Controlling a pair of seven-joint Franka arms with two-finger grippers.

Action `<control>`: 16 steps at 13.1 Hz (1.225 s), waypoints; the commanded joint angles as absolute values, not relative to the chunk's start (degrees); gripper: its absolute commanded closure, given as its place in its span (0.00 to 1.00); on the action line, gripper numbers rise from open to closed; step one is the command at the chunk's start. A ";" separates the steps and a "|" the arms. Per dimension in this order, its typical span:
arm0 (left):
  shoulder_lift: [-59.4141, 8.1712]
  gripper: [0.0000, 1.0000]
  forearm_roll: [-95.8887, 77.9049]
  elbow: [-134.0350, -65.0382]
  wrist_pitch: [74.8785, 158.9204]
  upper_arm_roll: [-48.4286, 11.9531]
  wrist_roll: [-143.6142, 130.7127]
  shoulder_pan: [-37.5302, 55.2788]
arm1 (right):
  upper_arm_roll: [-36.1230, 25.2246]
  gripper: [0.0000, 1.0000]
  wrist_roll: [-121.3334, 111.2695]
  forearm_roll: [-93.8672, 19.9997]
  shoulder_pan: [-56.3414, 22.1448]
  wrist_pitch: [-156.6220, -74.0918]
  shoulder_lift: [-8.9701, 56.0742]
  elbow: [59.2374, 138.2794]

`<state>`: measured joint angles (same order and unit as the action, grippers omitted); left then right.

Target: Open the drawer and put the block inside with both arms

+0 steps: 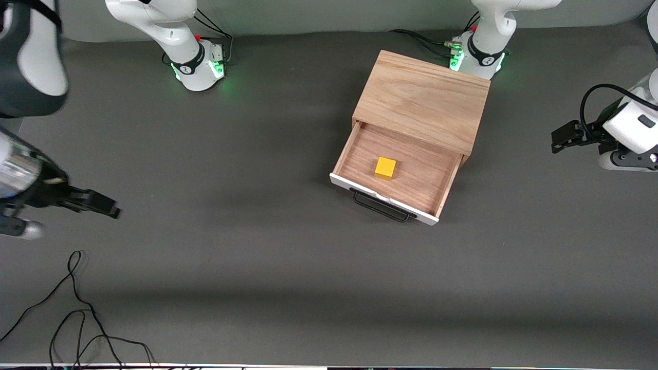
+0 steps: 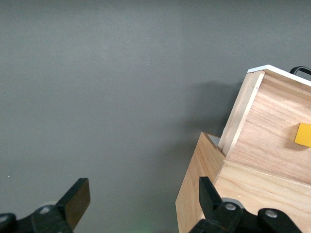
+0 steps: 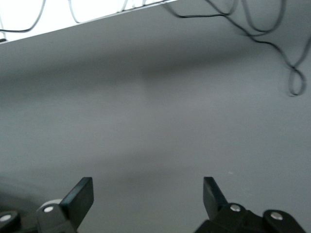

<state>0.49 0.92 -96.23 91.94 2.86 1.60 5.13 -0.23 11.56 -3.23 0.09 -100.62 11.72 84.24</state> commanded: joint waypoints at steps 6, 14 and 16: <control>0.79 0.00 1.41 -96.06 91.76 2.81 2.64 5.10 | -2.02 0.00 3.26 -1.85 -1.58 -96.61 6.51 88.95; 0.79 0.00 1.41 -96.06 91.76 2.81 2.64 5.10 | -1.85 0.00 6.16 -1.24 -3.43 -93.16 0.26 94.75; 0.79 0.00 1.41 -96.06 91.76 2.81 2.64 5.10 | -1.58 0.00 5.28 0.79 -3.43 -94.73 0.44 94.66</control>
